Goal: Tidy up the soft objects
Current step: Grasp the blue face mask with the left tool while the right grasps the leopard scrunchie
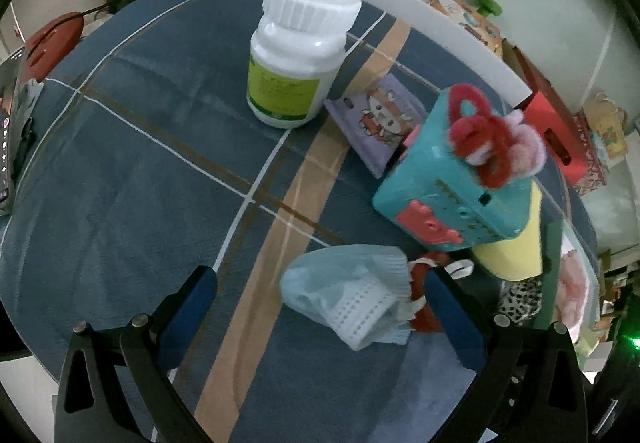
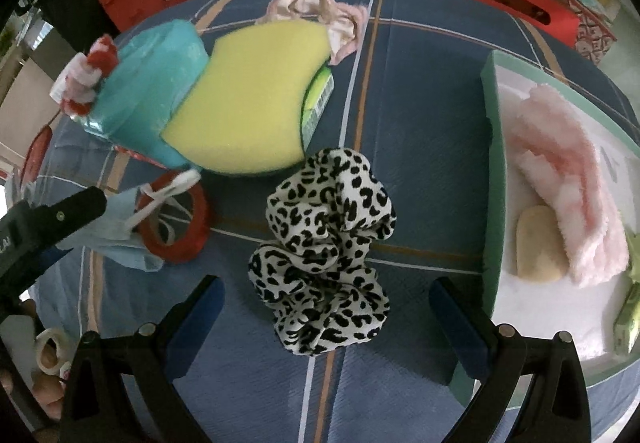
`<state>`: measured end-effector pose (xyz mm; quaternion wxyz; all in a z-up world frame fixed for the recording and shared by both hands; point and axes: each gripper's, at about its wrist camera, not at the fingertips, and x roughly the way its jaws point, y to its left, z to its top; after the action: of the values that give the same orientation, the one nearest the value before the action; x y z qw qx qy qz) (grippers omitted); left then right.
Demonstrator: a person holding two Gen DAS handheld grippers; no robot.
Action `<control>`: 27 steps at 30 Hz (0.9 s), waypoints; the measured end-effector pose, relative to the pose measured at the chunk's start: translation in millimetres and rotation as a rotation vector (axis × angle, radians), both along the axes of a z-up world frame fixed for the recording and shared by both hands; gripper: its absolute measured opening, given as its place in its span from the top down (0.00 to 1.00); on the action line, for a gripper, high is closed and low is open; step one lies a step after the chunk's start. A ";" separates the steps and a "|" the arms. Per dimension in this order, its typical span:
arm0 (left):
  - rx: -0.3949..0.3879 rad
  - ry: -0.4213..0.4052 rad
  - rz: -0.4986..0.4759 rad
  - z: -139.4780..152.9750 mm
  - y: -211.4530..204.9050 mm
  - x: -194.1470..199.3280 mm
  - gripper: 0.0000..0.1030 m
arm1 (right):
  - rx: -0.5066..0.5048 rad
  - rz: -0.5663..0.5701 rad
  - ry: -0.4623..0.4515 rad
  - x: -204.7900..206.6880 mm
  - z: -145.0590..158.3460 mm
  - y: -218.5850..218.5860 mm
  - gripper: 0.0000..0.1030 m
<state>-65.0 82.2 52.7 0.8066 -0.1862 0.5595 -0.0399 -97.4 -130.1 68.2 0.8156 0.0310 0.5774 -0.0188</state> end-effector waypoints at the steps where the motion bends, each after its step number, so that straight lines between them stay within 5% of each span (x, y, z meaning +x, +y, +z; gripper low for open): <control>1: 0.005 0.008 0.000 -1.7 -0.2 0.5 0.00 | -0.002 0.000 0.004 1.4 -1.9 0.8 0.00; 9: -0.014 0.051 -0.016 -12.9 -2.4 1.8 0.05 | -0.027 -0.001 0.033 19.4 -23.1 2.8 0.00; 11: -0.034 0.060 -0.022 -14.9 -3.7 2.9 0.18 | -0.039 -0.001 0.032 21.8 -25.6 1.8 0.00; 15: -0.054 0.057 -0.027 -13.7 -5.1 2.6 0.25 | -0.037 -0.002 0.028 24.8 -30.3 1.3 0.00; 22: -0.135 0.043 -0.040 -10.0 -4.2 -1.3 0.67 | -0.042 0.007 0.003 21.4 -24.4 1.4 0.02; 27: -0.149 0.021 -0.027 -6.2 -5.3 0.7 0.73 | -0.060 0.031 -0.010 20.2 -19.2 8.8 0.19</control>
<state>-64.4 76.9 46.5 0.7840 -0.2386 0.5659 -0.0906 -77.2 -121.3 49.0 0.8192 -0.0021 0.5730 -0.0234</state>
